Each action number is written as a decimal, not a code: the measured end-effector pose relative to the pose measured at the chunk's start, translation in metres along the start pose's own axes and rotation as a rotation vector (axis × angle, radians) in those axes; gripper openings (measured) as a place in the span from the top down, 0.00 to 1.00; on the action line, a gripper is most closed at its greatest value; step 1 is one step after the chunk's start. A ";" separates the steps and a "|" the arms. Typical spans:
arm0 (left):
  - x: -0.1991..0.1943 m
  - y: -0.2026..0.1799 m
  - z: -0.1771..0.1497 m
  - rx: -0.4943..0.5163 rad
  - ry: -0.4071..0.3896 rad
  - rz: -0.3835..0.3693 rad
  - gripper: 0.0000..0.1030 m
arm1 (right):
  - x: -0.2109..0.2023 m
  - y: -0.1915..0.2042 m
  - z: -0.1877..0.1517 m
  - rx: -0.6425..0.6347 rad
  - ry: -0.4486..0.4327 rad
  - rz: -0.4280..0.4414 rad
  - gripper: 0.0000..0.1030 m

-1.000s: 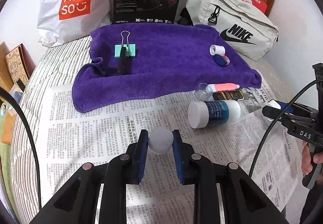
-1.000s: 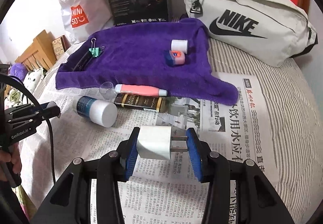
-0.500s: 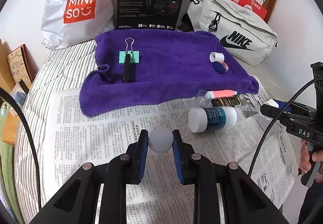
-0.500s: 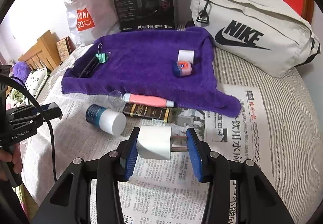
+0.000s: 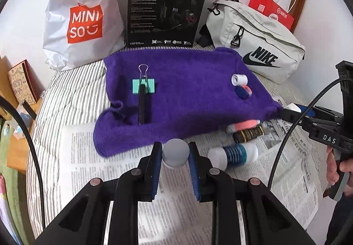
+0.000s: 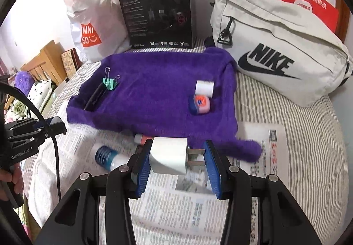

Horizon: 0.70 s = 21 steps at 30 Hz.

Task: Organize rigid objects
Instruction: 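Carry the white adapter and white charger plug over the purple towel with both tools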

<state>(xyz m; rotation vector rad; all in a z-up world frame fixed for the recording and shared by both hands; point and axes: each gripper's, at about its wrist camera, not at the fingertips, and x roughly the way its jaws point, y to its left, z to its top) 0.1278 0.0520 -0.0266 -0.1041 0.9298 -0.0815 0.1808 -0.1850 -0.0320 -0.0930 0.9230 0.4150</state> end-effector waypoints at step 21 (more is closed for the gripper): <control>0.047 0.012 0.052 0.004 0.011 -0.028 0.78 | 0.085 -0.027 0.041 0.045 0.127 -0.014 0.56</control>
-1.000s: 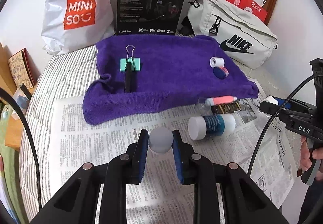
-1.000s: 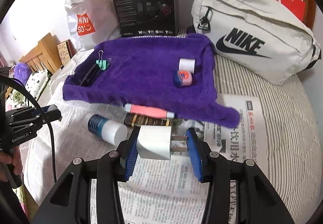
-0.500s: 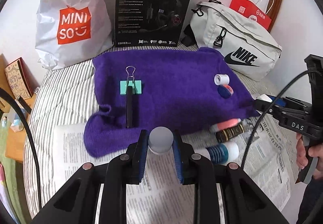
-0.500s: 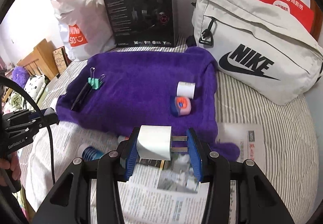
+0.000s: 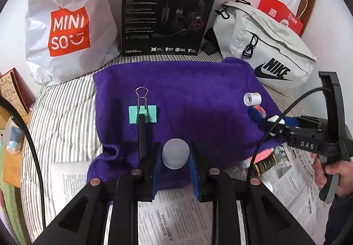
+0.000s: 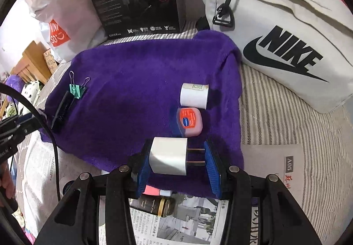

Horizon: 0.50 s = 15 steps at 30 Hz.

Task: Organize rigid objects
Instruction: 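Carry the white adapter and white charger plug over the purple towel with both tools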

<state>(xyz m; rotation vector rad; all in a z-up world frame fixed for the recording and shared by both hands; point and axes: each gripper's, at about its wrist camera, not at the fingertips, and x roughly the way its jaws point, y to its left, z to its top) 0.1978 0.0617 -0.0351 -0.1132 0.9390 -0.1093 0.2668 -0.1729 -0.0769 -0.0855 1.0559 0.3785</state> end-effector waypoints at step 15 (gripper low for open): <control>0.021 0.001 0.011 0.007 0.026 0.000 0.78 | 0.024 0.007 0.006 -0.034 0.041 -0.011 0.56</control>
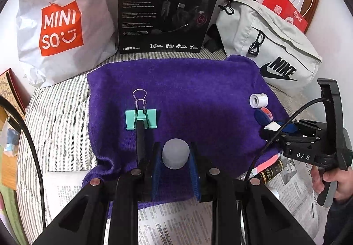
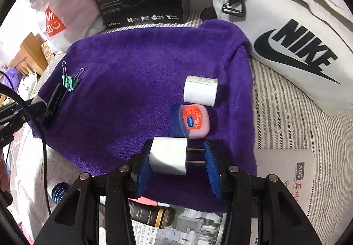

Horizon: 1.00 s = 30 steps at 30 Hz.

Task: Organize rigid objects
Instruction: 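Carry the white adapter and white charger plug over the purple towel with both tools, then lower the adapter beside the clip and the plug beside the jar, opening both tools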

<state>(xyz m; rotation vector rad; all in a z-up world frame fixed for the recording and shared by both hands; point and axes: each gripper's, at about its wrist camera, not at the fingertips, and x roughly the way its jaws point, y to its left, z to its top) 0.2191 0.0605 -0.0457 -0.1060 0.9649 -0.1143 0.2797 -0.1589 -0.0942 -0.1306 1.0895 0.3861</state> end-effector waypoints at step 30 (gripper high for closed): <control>0.048 -0.005 0.025 0.020 0.038 0.091 0.78 | -0.021 -0.003 -0.011 -0.061 -0.002 0.049 0.48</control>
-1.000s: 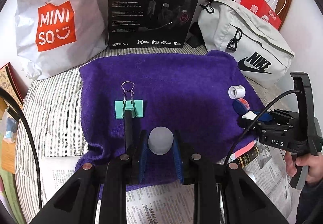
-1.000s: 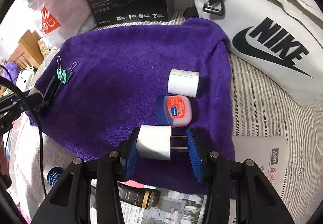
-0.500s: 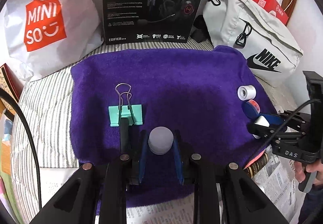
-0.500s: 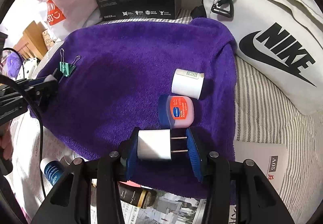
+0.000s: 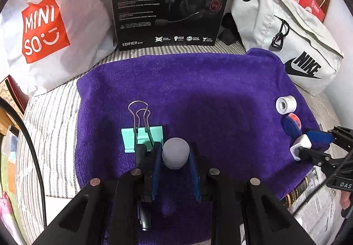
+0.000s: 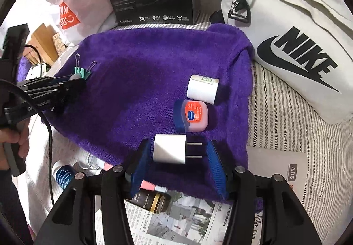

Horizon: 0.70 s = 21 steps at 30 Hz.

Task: Organize rigid objects
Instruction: 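Lower the adapter beside the clip and the plug beside the jar, opening both tools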

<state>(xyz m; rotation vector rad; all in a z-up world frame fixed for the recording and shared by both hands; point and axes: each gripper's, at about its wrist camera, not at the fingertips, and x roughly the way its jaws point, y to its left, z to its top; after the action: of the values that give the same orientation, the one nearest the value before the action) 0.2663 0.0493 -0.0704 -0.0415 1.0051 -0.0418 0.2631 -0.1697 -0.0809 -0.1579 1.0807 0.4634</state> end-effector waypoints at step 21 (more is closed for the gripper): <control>0.004 -0.012 -0.007 0.037 0.058 0.053 0.68 | -0.037 -0.006 -0.021 0.049 -0.060 0.004 0.44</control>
<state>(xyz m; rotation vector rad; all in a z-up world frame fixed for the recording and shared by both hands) 0.2625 0.0369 -0.0770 0.0200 1.0623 -0.0134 0.2344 -0.1930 -0.0588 -0.0982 1.0330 0.4427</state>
